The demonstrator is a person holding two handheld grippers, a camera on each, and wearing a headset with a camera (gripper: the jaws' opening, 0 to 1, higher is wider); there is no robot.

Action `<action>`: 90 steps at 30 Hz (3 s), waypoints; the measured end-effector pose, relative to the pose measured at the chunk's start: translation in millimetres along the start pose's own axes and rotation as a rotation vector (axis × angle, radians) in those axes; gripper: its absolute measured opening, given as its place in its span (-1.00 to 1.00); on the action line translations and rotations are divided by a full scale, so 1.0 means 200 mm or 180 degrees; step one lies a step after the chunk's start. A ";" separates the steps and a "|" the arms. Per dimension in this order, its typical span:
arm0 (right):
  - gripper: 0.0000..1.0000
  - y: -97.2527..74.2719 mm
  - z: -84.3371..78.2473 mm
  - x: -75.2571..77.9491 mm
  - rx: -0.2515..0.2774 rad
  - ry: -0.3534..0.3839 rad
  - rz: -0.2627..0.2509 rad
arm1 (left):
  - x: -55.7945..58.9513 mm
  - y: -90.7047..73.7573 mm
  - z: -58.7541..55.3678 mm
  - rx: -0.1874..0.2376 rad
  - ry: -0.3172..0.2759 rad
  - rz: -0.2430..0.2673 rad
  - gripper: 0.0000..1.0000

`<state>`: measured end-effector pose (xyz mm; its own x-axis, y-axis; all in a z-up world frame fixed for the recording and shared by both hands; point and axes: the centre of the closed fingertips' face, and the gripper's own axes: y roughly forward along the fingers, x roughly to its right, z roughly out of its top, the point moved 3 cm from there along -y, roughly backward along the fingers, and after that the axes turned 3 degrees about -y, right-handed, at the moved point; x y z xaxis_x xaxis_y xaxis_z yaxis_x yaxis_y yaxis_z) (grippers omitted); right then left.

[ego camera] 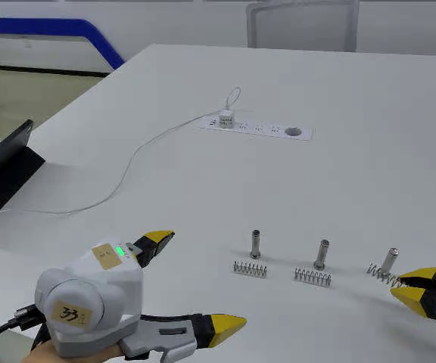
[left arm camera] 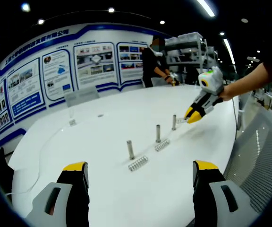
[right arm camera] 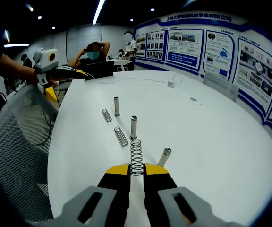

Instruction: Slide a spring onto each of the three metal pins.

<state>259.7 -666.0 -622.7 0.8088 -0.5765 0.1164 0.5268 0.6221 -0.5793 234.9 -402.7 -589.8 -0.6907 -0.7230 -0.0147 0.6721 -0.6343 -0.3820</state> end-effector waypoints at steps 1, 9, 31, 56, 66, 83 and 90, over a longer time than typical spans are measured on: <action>-0.79 -0.01 0.01 0.00 0.0008 -0.0013 0.0002 | 0.00 0.00 0.01 0.0016 0.0008 0.0005 0.85; -0.79 -0.07 0.08 -0.04 0.0020 -0.0235 0.0054 | 0.05 0.08 0.09 0.0111 0.0210 -0.0163 0.80; -0.79 -0.11 0.27 -0.21 0.0142 -0.0741 0.0465 | 0.37 0.32 0.34 0.0352 0.0334 -0.0979 0.33; -0.79 -0.11 0.36 -0.38 0.0105 -0.1205 0.0858 | 0.56 0.33 0.29 0.0143 0.0634 -0.1506 -0.45; -0.79 -0.12 0.36 -0.40 0.0076 -0.1297 0.0913 | 0.61 0.33 0.28 0.0013 0.0876 -0.1656 -0.72; -0.73 -0.14 0.40 -0.38 0.0183 -0.1341 0.0895 | 0.61 0.31 0.31 0.0187 0.1372 -0.1598 -0.82; -0.76 -0.14 0.39 -0.36 0.0201 -0.1256 0.0886 | 0.61 0.30 0.32 0.0203 0.1329 -0.1591 -0.82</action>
<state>207.9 -600.6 -552.7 0.9522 -0.1462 0.2682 0.2813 0.7620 -0.5833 207.9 -546.7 -555.9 -0.9610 -0.1777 -0.2121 0.2487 -0.8907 -0.3806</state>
